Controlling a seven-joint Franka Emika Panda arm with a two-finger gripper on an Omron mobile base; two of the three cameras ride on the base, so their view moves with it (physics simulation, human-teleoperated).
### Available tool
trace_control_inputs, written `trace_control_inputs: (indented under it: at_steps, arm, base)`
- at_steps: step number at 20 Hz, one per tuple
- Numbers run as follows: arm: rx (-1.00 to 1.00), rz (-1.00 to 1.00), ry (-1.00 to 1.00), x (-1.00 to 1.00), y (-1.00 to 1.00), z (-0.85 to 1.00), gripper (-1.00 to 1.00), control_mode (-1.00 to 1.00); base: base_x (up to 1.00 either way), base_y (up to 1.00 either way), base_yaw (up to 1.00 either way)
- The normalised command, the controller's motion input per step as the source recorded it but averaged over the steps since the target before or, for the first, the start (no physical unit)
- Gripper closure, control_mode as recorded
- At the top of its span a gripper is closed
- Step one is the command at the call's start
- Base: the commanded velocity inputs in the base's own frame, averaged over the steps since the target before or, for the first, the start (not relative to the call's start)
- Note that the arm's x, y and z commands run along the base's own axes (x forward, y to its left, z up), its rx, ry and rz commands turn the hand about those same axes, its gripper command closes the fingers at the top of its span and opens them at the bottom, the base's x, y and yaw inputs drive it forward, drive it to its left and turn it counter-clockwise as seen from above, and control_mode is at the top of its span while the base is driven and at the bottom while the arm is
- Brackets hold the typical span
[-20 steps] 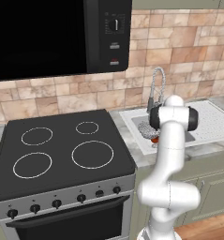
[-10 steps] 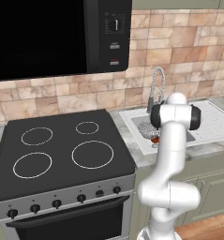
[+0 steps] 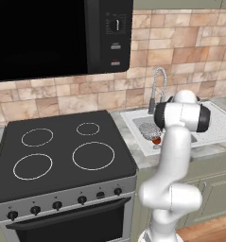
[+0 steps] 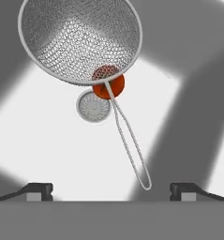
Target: Pick the strainer and cup and place them in the sink. Then turn on the water.
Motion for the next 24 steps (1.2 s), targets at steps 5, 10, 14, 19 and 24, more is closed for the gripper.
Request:
trace_control_inputs:
  at_steps: [5,10,14,19,24]
  arm:
    - [0.0,0.0,-0.12,-0.51,0.0,0.41,-1.0,-1.0]
    - [0.0,0.0,-0.18,-0.58,0.0,0.37,-1.0,-1.0]
    - [0.0,0.0,-0.17,-0.61,0.03,0.38,-1.0,-1.0]
    - [0.0,0.0,-0.11,-0.55,0.14,0.53,-1.0,-1.0]
    - [0.0,-0.04,-0.05,-0.3,0.45,0.42,-1.0,-1.0]
  base:
    - [0.0,0.0,0.0]
    - [0.0,0.0,0.0]
    - [0.0,0.0,0.0]
    - [0.0,0.0,0.0]
    - [0.0,0.0,0.0]
